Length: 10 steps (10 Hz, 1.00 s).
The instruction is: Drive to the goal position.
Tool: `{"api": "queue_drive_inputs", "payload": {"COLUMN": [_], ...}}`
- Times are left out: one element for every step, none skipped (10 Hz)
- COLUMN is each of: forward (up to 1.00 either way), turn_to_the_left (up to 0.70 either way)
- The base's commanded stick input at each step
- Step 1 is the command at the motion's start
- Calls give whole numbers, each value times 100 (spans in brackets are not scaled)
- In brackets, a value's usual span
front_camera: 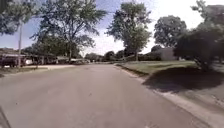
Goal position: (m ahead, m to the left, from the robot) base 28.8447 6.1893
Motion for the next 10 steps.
{"api": "queue_drive_inputs", "payload": {"forward": [70,70,70,70,70,70,70,70,70,70], "turn_to_the_left": [3,3,3,3,3,3,3,3,3,3]}}
